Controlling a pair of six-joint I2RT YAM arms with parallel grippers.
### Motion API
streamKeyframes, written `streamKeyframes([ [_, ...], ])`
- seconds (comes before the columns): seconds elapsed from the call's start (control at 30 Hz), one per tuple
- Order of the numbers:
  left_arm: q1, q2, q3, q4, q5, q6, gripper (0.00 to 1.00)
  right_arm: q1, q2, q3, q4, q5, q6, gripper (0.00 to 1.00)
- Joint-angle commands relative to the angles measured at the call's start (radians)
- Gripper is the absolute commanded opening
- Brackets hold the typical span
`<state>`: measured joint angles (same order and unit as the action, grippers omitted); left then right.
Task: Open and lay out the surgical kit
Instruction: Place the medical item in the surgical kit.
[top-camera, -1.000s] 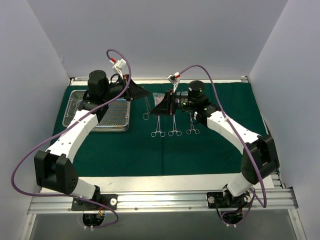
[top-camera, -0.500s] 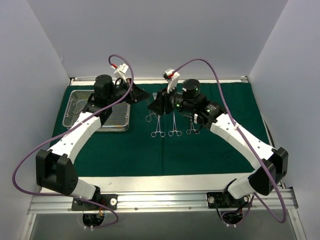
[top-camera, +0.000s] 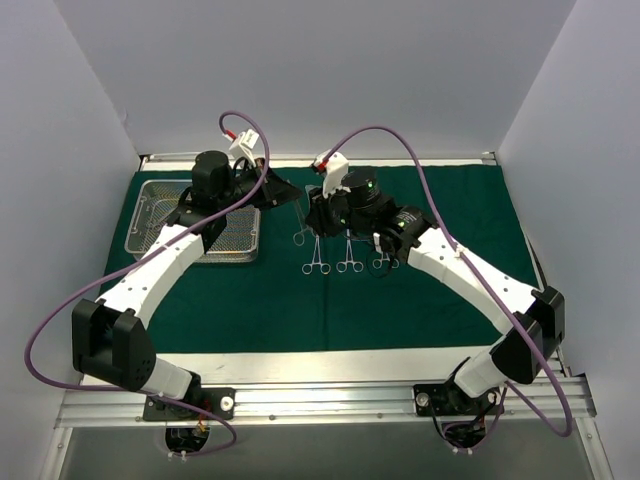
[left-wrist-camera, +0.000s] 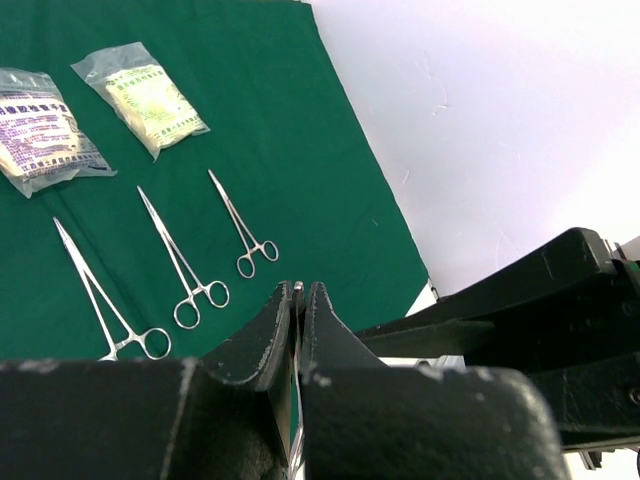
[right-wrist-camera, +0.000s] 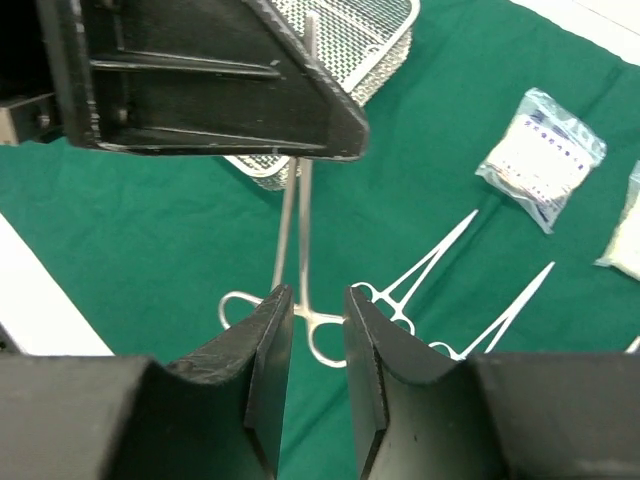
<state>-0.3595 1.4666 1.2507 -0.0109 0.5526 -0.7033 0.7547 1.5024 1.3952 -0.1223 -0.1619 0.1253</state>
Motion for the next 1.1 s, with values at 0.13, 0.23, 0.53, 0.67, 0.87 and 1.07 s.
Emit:
streamKeyframes([
  [0.13,-0.013,-0.019,0.053,0.014,-0.003,-0.004,0.02,0.008,0.024,0.024,0.010,0.030,-0.024,0.21],
  [0.23,-0.018,-0.012,0.058,0.012,-0.005,-0.004,0.02,0.009,0.036,0.030,0.010,0.016,-0.024,0.20],
  [0.53,-0.029,0.003,0.069,0.012,-0.014,-0.001,0.02,0.012,0.055,0.037,0.009,0.006,-0.029,0.17],
  [0.67,-0.032,0.009,0.073,0.012,-0.008,-0.001,0.02,0.012,0.059,0.033,0.015,0.013,-0.029,0.12],
  [0.87,-0.035,0.012,0.073,-0.037,-0.020,0.021,0.10,0.009,0.048,0.021,0.007,0.038,-0.036,0.00],
  [1.07,-0.018,0.005,0.088,-0.150,-0.124,0.103,0.51,-0.047,0.030,-0.034,-0.049,0.091,-0.039,0.00],
])
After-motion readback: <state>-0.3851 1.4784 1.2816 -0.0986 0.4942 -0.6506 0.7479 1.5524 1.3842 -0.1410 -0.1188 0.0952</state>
